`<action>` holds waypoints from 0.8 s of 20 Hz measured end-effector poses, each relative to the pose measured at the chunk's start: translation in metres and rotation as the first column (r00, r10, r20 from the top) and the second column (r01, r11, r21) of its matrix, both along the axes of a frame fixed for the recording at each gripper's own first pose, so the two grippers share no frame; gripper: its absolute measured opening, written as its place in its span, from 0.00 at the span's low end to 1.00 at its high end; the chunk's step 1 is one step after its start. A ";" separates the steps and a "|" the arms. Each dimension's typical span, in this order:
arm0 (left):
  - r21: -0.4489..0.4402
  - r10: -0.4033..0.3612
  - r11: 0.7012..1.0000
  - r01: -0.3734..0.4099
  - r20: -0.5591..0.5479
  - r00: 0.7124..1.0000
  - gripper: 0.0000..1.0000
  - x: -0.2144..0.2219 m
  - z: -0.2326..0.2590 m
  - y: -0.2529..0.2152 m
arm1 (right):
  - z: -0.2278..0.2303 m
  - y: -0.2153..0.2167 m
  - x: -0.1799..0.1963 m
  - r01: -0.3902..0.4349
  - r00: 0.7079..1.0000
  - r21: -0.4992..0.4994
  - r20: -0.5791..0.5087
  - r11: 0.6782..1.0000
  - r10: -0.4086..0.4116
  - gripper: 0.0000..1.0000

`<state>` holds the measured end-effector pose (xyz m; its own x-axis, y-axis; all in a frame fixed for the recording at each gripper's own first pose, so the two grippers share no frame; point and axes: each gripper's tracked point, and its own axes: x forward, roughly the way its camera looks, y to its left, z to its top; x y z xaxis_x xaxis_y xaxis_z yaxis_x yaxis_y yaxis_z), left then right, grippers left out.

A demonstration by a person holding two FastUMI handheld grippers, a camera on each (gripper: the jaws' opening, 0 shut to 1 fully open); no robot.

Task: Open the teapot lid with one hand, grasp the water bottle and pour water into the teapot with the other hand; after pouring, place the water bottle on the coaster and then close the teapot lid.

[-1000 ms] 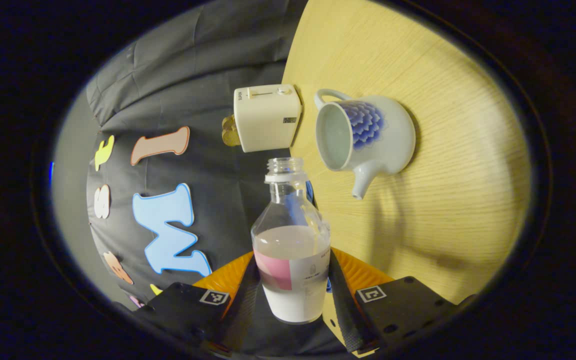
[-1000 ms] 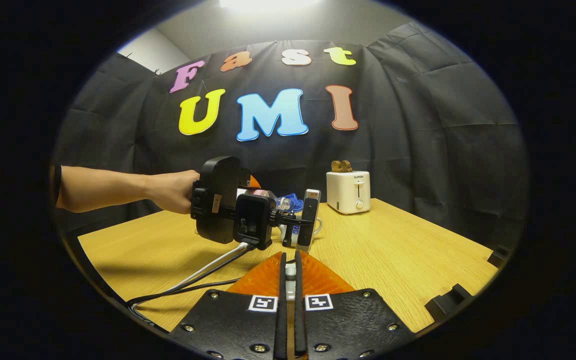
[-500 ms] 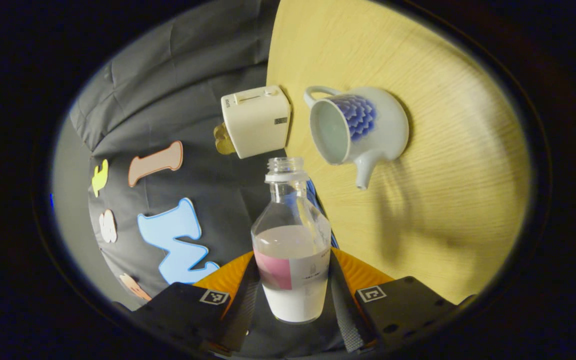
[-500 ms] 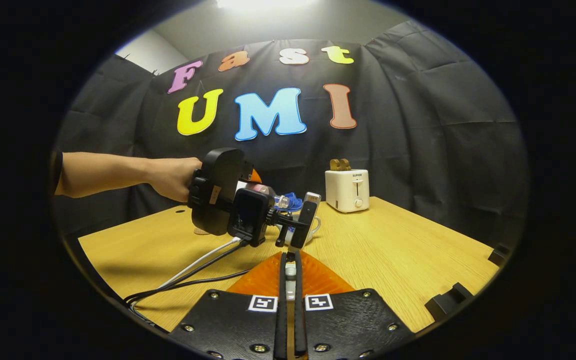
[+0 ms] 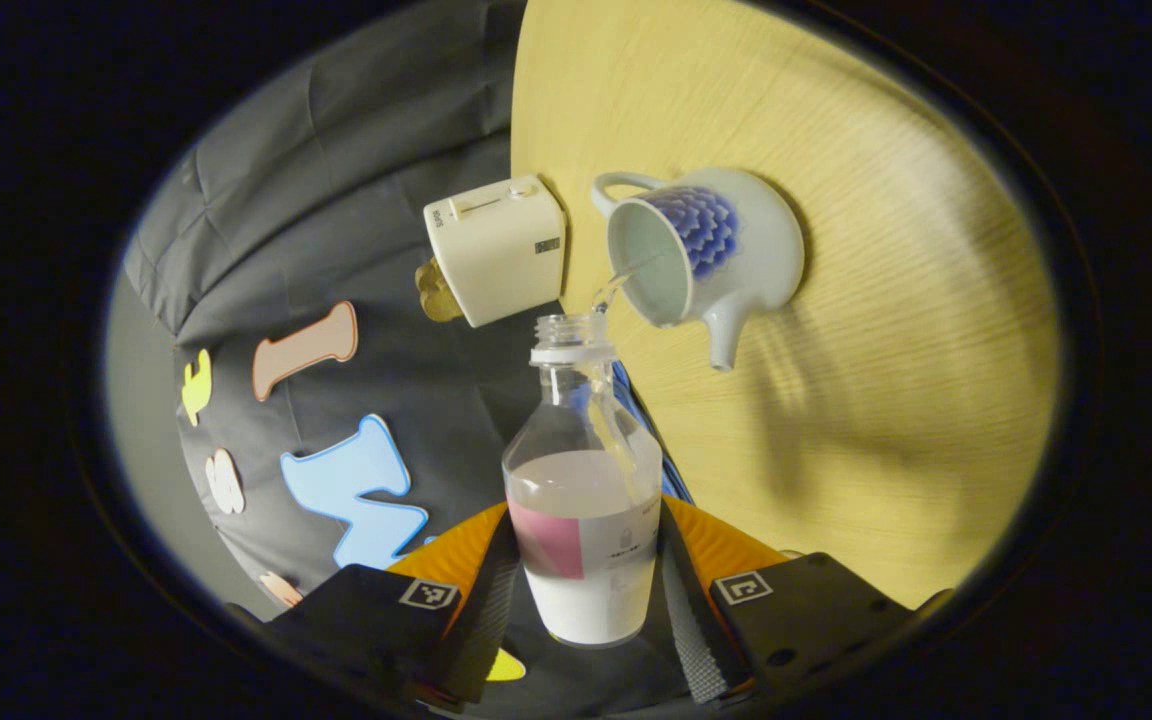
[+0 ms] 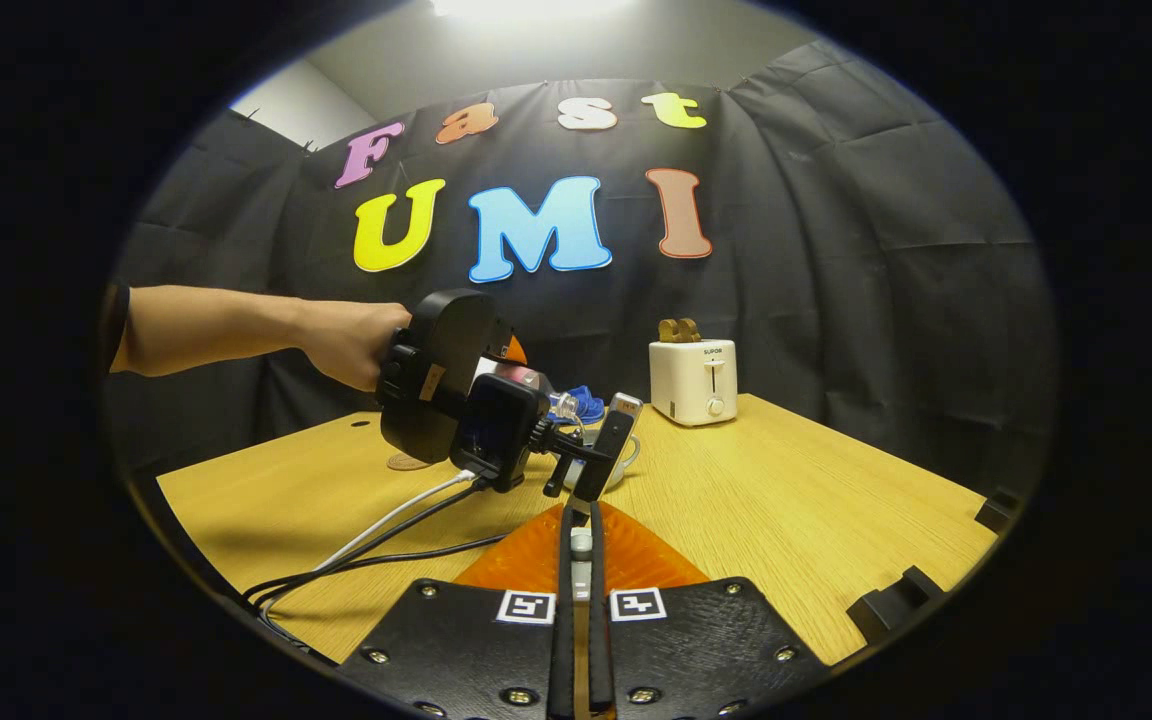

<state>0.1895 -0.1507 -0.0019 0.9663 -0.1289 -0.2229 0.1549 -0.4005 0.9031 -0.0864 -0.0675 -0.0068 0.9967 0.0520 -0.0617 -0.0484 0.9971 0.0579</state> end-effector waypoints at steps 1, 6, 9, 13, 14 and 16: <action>0.006 -0.004 1.000 0.004 0.001 1.000 0.85 0.000 0.000 0.000 | 0.001 -0.001 0.000 0.002 1.000 0.003 0.002 1.000 -0.002 0.06; 0.050 -0.006 0.999 0.006 0.008 1.000 0.85 0.003 0.005 0.002 | 0.003 0.000 0.000 0.003 1.000 0.006 0.012 1.000 -0.003 0.06; 0.072 -0.011 0.997 0.010 0.012 1.000 0.85 0.004 0.006 0.001 | 0.005 0.000 -0.001 0.000 1.000 0.002 0.013 1.000 0.000 0.06; 0.105 -0.015 0.994 0.013 0.017 1.000 0.85 0.002 0.007 0.000 | 0.007 -0.001 -0.001 0.004 1.000 0.002 0.018 1.000 -0.004 0.06; 0.114 -0.014 0.993 0.012 0.017 1.000 0.85 0.002 0.008 0.000 | 0.006 -0.001 -0.002 0.004 1.000 0.001 0.018 1.000 -0.004 0.06; 0.138 -0.022 0.990 0.019 0.024 0.999 0.85 0.002 0.009 -0.002 | 0.005 -0.001 -0.002 0.003 1.000 0.004 0.015 1.000 -0.003 0.06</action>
<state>0.1913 -0.1523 0.0076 0.9694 -0.1186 -0.2150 0.1227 -0.5242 0.8427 -0.0881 -0.0684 -0.0017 0.9977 0.0489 -0.0461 -0.0460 0.9971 0.0608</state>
